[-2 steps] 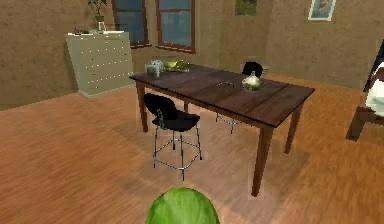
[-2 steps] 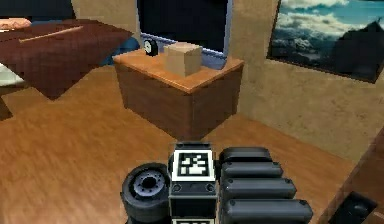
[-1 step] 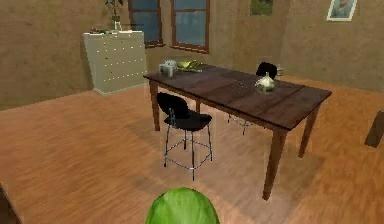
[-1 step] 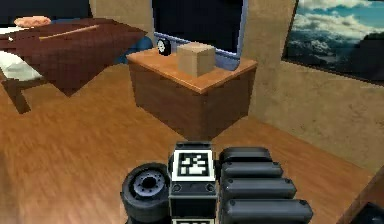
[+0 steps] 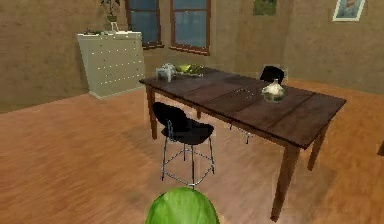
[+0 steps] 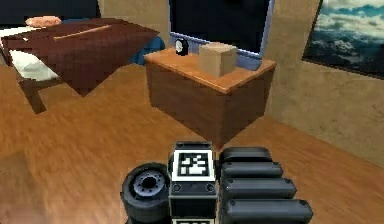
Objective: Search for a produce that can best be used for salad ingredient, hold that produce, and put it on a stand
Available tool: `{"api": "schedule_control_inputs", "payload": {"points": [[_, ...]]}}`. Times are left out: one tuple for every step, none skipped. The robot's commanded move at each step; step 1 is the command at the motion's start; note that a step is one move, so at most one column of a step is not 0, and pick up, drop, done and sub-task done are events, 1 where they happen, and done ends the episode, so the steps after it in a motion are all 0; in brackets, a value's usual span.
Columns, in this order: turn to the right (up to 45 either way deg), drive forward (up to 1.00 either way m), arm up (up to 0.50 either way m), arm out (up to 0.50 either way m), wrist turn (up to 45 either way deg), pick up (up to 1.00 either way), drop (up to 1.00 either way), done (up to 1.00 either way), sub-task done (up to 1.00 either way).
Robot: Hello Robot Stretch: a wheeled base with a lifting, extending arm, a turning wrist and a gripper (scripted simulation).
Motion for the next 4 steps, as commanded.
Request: {"api": "schedule_control_inputs", "payload": {"points": [[45.0,0.0,0.0,0.0,0.0,0.0,0.0,0.0,0.0],[24.0,0.0,0.0,0.0,0.0,0.0,0.0,0.0,0.0],[0.0,1.0,0.0,0.0,0.0,0.0,0.0,0.0,0.0],[3.0,0.0,0.0,0.0,0.0,0.0,0.0,0.0,0.0]]}}
